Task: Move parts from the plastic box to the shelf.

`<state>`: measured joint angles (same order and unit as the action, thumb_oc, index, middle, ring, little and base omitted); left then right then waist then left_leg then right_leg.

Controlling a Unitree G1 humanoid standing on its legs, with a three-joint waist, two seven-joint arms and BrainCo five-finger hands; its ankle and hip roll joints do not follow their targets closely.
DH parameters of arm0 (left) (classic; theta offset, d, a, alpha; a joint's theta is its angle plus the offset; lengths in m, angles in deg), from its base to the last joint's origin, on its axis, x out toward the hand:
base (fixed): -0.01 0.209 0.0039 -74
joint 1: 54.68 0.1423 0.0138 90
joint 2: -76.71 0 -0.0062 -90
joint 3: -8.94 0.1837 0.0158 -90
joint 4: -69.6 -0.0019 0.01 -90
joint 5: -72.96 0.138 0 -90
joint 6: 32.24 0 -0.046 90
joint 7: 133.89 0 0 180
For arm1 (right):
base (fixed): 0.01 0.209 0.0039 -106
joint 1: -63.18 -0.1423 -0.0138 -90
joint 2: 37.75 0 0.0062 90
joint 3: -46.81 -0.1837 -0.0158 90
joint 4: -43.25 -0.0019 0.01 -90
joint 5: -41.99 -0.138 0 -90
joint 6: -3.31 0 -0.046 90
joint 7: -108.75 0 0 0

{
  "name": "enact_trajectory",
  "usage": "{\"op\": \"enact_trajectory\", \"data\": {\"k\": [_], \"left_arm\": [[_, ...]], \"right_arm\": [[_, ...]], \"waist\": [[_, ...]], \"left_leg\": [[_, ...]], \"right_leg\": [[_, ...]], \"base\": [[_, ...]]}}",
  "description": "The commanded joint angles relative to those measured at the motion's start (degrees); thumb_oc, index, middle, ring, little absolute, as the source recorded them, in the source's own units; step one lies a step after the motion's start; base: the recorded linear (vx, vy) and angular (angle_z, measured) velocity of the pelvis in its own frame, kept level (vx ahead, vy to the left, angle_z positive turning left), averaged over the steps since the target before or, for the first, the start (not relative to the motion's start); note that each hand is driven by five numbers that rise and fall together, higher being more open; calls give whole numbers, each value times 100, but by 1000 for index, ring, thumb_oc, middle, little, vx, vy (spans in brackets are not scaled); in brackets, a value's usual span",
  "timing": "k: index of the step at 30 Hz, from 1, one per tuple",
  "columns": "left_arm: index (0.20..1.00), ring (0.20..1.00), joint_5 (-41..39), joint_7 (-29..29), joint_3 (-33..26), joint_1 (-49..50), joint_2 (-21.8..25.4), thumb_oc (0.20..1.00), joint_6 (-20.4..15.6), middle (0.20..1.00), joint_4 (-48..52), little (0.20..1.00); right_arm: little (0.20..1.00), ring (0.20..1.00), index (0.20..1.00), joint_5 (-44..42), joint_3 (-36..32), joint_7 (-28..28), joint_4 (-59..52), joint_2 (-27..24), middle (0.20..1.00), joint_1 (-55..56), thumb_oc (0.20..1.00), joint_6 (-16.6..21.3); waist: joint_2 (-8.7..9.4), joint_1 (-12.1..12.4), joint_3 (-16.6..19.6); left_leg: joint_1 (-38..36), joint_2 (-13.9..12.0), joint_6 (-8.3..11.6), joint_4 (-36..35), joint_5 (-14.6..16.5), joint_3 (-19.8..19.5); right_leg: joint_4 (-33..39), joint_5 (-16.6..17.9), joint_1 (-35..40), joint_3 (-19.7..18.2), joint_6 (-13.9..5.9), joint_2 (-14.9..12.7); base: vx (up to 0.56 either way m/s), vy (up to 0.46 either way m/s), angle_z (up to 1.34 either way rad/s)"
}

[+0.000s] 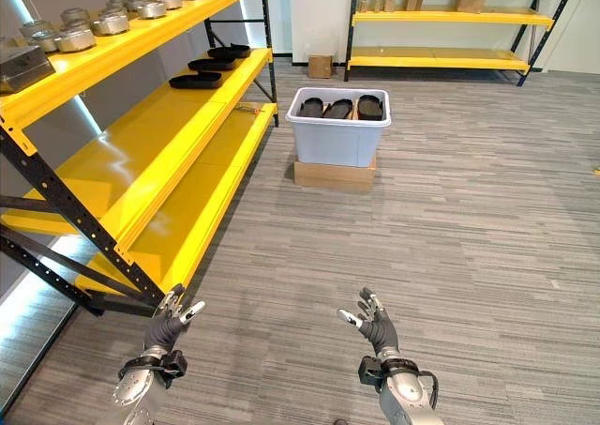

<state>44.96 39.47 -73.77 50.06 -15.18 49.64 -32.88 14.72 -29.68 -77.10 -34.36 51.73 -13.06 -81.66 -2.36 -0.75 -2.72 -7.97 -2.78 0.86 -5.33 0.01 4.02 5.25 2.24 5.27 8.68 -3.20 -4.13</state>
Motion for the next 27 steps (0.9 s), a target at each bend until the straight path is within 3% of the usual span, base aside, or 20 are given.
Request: {"op": "enact_trajectory", "data": {"k": [1, 18, 19, 27], "left_arm": [[1000, 1000, 132, -16, -96, -151, 218, 1000, -274, 1000, 199, 1000], [1000, 1000, 181, 20, -36, -169, 236, 1000, -210, 1000, 148, 1000], [1000, 1000, 179, 24, -47, -161, 237, 1000, -207, 1000, 138, 1000], [1000, 1000, 264, -43, -57, -164, 239, 1000, -200, 1000, 129, 1000]], "right_arm": [[1000, 1000, 1000, 103, -33, -44, -147, 28, 1000, -189, 1000, 264], [1000, 1000, 1000, -1, -36, -19, -151, 27, 1000, -117, 1000, 206], [1000, 1000, 1000, 318, -47, -32, -277, -53, 1000, -120, 1000, 195], [1000, 1000, 1000, 387, -203, -160, -385, -88, 1000, -133, 1000, 224]], "waist": [[272, -24, 67], [281, -4, 66], [274, -2, 71], [273, -16, 49]], "left_leg": [[151, -219, 161, 54, 71, -52], [146, -225, 160, 37, 57, -100], [141, -224, 158, 37, 61, -103], [147, -209, 151, 42, 67, -122]], "right_leg": [[-257, -319, 18, -28, -393, -405], [-226, -313, 62, -3, -381, -397], [-223, -316, 68, -1, -382, -397], [-237, -329, 75, -4, -380, -405]], "base": [[0, 0, 0], [0, 0, 0], [0, 0, 0], [0, 0, 0]]}}
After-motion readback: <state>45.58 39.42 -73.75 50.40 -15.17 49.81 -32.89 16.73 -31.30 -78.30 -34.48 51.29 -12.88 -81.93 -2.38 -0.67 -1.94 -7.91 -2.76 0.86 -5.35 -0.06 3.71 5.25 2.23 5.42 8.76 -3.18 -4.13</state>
